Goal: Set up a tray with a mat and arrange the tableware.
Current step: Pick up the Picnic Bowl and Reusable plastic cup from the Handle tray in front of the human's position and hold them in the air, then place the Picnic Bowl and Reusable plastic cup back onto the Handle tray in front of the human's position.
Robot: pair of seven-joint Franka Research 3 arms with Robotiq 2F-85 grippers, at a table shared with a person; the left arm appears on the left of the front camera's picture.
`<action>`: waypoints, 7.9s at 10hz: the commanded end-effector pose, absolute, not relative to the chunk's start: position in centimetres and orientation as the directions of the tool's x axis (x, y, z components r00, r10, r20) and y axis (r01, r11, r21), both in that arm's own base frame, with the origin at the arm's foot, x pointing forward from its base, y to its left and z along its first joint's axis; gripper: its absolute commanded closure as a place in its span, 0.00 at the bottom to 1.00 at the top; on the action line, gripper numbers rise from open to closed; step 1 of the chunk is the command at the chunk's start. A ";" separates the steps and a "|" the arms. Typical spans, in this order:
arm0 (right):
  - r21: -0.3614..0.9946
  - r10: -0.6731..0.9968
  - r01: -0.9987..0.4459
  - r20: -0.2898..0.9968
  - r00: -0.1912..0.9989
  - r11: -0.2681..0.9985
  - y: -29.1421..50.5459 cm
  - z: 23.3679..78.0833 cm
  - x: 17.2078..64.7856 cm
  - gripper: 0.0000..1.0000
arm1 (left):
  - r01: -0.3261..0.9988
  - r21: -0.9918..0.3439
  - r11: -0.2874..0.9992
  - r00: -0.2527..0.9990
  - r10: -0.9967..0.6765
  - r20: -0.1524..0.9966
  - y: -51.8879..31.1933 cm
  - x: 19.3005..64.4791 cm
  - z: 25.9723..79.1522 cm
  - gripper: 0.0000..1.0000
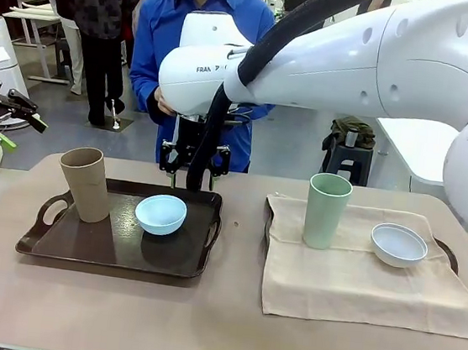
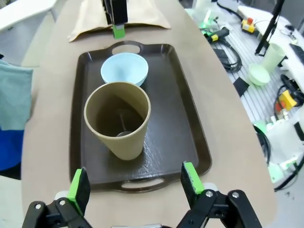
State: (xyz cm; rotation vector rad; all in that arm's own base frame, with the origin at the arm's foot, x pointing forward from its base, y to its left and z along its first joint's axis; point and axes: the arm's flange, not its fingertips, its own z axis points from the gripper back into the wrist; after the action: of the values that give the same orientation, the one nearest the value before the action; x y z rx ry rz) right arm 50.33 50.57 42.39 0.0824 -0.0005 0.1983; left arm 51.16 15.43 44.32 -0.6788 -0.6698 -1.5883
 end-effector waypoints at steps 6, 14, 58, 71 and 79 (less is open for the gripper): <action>0.207 0.149 -0.142 -0.018 0.989 0.968 50.9 38.8 49.7 0.13 | 0.999 0.044 -0.017 -0.045 -0.627 0.778 15.2 50.6 40.9 0.00; 0.162 0.135 -0.118 -0.098 0.986 0.980 50.9 35.5 49.8 0.13 | 1.000 0.010 0.015 -0.001 -0.530 0.848 13.6 52.0 34.5 0.00; 0.115 0.123 -0.146 0.191 0.974 0.982 47.9 50.8 42.6 1.00 | 0.980 0.113 -0.161 -0.189 -0.608 0.771 3.4 45.4 47.1 0.72; 0.129 0.163 -0.192 0.206 0.965 0.973 48.4 54.4 40.3 1.00 | 0.962 0.211 -0.172 -0.272 -0.606 0.747 2.9 42.2 52.4 0.72; 0.129 0.163 -0.192 0.206 0.965 0.973 48.4 54.4 40.3 1.00 | 0.962 0.211 -0.172 -0.272 -0.606 0.747 2.9 42.2 52.4 0.72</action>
State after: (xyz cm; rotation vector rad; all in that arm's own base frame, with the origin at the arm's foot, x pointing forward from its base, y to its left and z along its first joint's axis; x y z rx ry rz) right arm 40.32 48.34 54.39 0.1576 -0.1942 0.1823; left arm 41.95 2.95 52.13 -0.6247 -0.8235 -1.7052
